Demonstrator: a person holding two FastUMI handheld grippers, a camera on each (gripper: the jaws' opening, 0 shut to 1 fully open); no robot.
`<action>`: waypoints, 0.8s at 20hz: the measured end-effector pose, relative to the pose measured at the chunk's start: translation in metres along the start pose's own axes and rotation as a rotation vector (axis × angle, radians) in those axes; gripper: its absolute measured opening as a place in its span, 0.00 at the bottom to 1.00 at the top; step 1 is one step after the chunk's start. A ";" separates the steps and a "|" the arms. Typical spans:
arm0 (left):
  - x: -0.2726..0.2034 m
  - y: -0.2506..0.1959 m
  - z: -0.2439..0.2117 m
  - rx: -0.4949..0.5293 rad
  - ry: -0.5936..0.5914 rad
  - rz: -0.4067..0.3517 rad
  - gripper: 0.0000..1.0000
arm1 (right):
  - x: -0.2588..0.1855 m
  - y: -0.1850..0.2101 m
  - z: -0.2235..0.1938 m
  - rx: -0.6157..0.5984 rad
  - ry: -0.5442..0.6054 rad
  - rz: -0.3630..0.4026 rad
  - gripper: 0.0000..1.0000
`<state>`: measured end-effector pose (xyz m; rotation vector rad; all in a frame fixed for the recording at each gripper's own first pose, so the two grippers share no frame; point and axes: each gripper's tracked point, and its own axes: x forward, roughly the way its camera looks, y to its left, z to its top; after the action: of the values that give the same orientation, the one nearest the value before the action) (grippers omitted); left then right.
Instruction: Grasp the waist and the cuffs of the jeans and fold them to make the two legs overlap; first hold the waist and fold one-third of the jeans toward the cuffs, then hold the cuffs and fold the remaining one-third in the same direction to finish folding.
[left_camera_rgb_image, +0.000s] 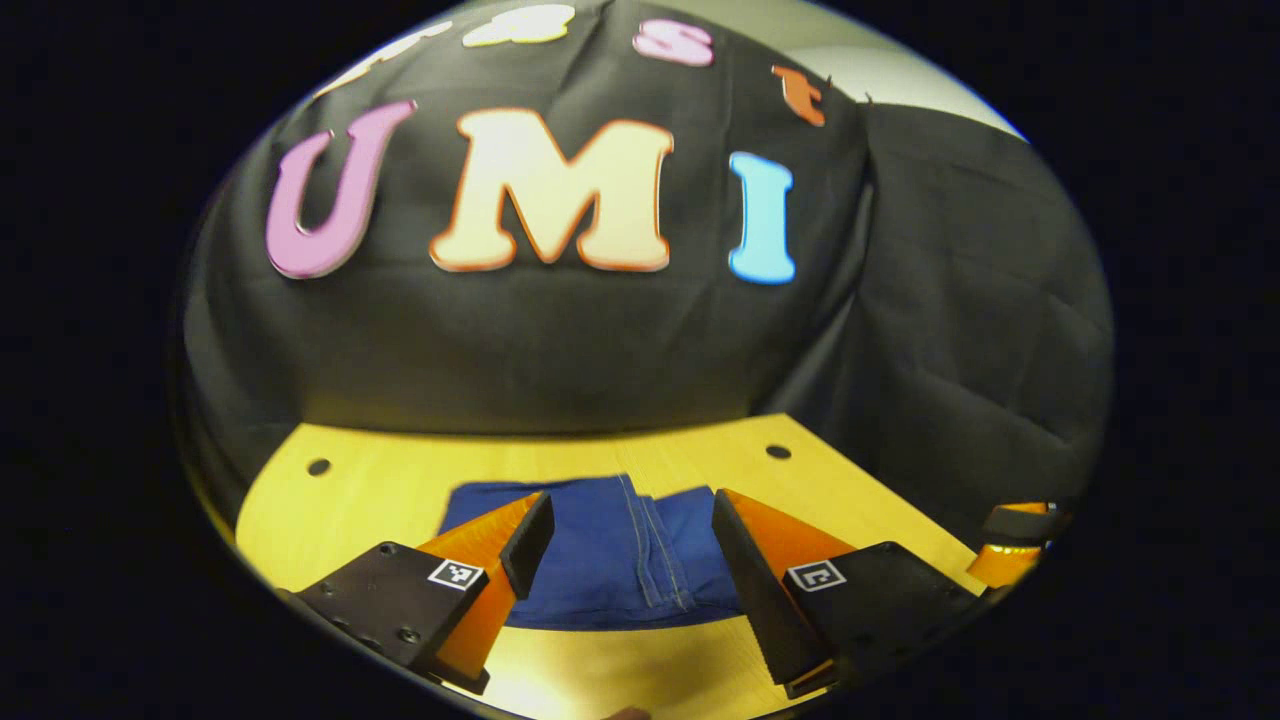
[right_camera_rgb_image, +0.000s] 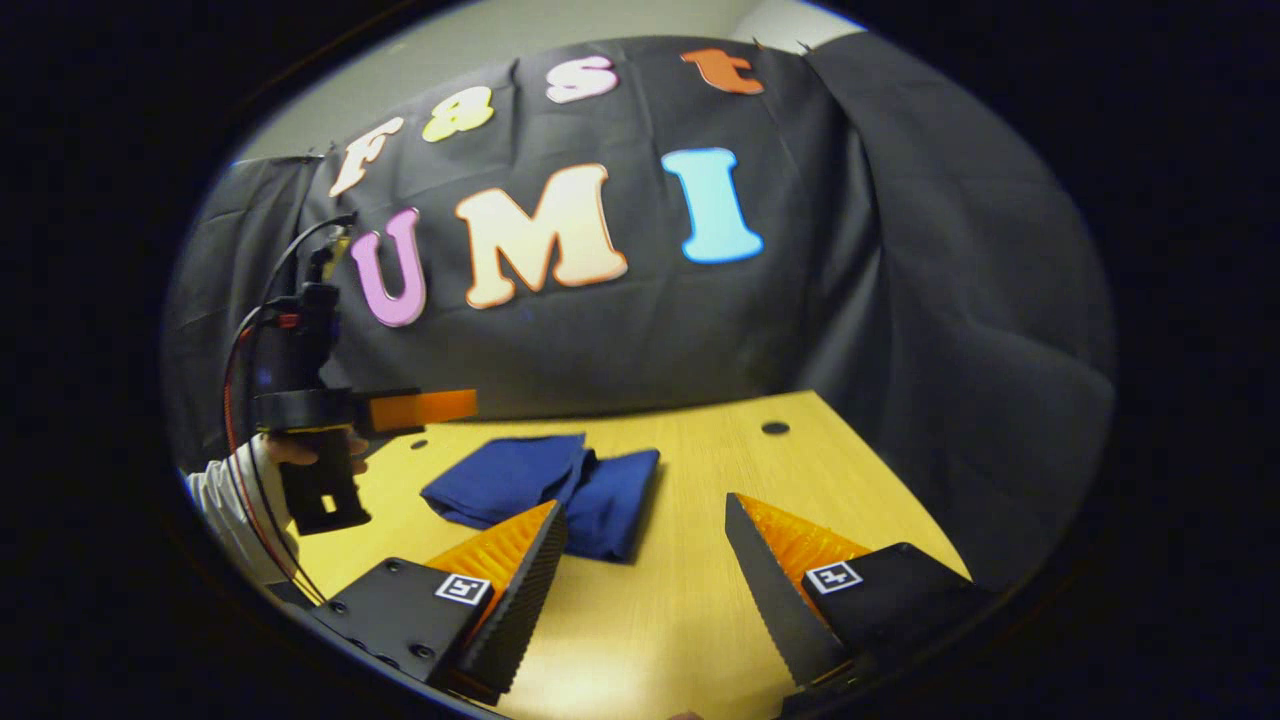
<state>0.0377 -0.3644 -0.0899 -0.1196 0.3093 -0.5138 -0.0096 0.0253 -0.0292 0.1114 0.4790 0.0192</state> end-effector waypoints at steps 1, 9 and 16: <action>-0.026 0.009 0.015 0.016 -0.047 0.018 0.94 | -0.005 0.016 0.018 -0.001 -0.058 0.017 0.98; -0.184 0.047 0.059 0.020 -0.179 0.103 0.95 | -0.091 0.143 0.108 -0.028 -0.350 0.137 0.98; -0.243 0.039 0.082 0.056 -0.262 0.096 0.93 | -0.133 0.183 0.122 -0.016 -0.414 0.164 0.97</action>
<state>-0.1187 -0.2060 0.0436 -0.1156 0.0446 -0.4054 -0.0703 0.1890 0.1601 0.1351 0.0549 0.1579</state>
